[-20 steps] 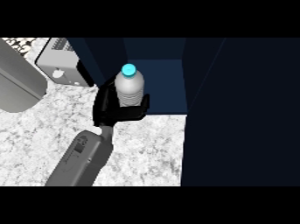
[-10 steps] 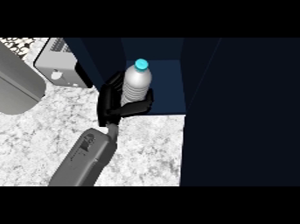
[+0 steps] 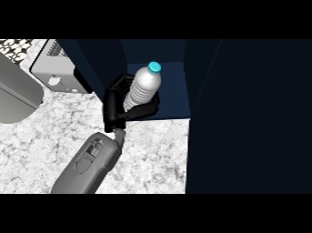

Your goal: Pick up the bottled water, place it into the cabinet and close the cabinet

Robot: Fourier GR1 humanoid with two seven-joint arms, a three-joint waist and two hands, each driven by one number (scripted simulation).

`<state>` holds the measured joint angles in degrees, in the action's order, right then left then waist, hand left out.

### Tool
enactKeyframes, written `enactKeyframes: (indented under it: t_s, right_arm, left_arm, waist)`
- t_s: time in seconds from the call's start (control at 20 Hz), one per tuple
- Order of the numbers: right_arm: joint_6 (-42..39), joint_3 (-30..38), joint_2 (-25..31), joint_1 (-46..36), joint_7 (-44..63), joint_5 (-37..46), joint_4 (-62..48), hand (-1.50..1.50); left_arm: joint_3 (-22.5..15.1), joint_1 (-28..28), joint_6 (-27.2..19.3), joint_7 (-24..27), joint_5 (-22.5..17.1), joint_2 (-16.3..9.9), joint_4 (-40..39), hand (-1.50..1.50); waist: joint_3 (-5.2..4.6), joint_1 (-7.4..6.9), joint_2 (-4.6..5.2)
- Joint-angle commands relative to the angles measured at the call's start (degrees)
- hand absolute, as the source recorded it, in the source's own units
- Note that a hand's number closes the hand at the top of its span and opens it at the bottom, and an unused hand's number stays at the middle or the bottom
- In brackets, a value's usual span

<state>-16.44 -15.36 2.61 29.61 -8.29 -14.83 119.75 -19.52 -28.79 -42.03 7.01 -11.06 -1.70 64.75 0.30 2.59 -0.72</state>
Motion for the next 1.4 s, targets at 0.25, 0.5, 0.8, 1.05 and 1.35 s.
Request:
enactKeyframes:
  t_s: [0.25,0.5,0.8,1.05,1.35]
  right_arm:
    - [-0.18,-1.35,-0.66,-1.46,-0.44,0.77,-1.57,-1.5]
    - [-0.56,-0.33,0.63,-1.42,0.32,0.48,-0.67,-1.5]
    - [-0.08,-1.67,-0.41,-1.14,-0.45,1.12,0.03,-1.5]
    - [-0.95,1.03,1.37,-0.05,0.32,-1.78,0.36,-1.5]
    - [-0.29,-1.14,-0.35,-0.8,-1.63,0.98,-1.67,-1.5]
  left_arm:
    - [2.28,-14.22,2.1,-0.46,2.8,-4.33,-13.33,1.5]
    - [-0.35,-15.78,-0.67,-4.21,5.85,-7.0,-15.55,1.5]
    - [0.2,-20.06,-2.23,-4.61,7.46,-8.82,-22.07,-1.5]
    - [3.88,-25.38,0.89,1.25,6.19,-6.24,-35.26,-1.5]
    - [8.06,-27.03,2.05,8.92,4.76,-5.46,-43.21,-1.5]
  waist:
    - [-0.31,2.67,2.22]
    - [-0.29,3.03,2.13]
    - [-0.35,2.94,2.19]
    - [-0.39,2.14,2.23]
    - [-0.43,2.22,2.6]
